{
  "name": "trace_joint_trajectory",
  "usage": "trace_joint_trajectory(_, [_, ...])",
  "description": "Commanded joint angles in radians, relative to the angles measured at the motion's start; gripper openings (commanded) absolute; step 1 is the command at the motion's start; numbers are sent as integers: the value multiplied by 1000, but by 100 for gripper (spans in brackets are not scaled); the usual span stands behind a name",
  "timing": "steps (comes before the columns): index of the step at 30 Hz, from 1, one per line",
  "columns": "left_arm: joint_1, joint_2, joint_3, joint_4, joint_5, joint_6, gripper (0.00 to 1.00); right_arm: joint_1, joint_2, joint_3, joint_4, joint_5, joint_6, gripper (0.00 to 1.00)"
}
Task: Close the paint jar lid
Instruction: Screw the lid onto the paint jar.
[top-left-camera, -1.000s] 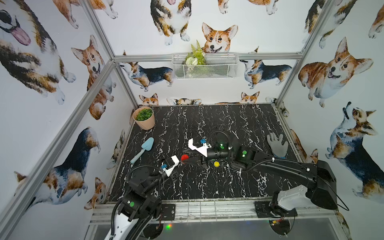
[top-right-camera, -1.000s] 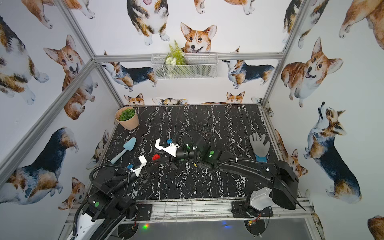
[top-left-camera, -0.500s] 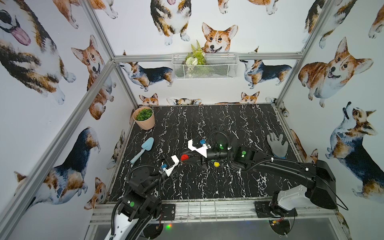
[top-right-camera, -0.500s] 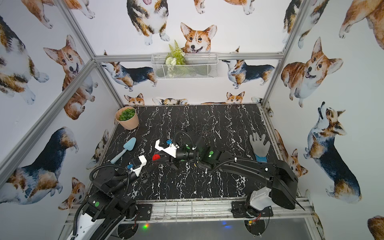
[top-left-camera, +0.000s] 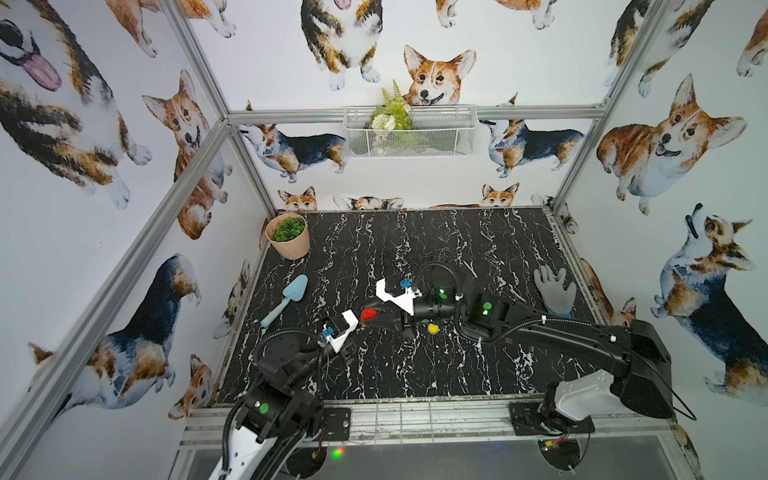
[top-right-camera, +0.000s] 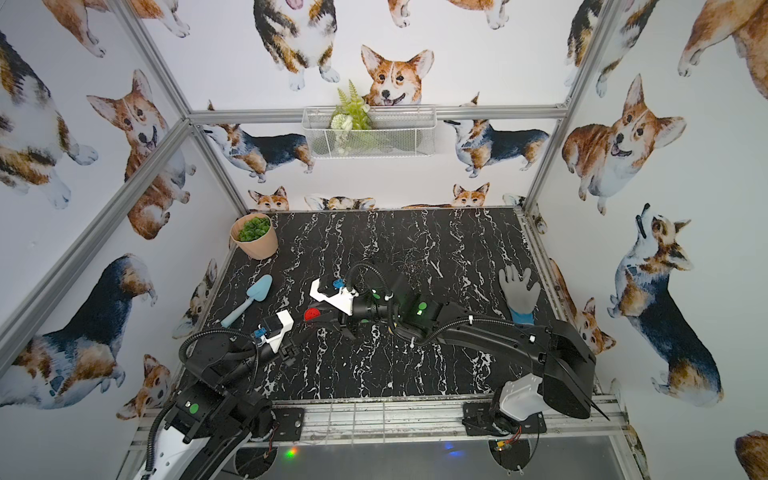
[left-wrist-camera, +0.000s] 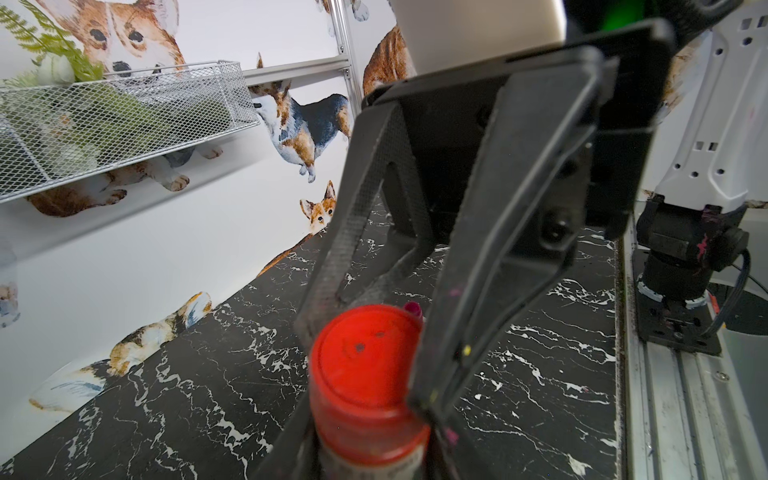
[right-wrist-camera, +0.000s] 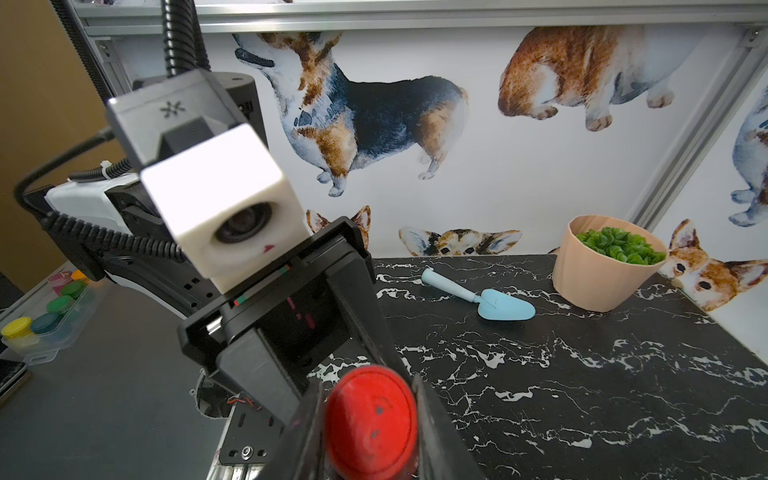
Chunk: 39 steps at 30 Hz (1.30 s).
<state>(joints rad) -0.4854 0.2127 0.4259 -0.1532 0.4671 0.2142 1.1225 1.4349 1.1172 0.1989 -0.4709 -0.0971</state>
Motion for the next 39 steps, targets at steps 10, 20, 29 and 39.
trace_joint_trajectory(10, [-1, -16, 2, 31, -53, 22, 35, 65, 56, 19, 31, 226, 6, 29])
trace_joint_trajectory(20, [-1, -42, 2, 17, -125, 46, 34, 108, 103, 27, 80, 472, 70, 29])
trace_joint_trajectory(29, [-1, -50, 3, 11, -173, 60, 34, 114, 145, 45, 92, 559, 160, 29])
trace_joint_trajectory(39, [-1, -50, 1, 11, -185, 65, 34, 117, 195, 130, -36, 541, 158, 43])
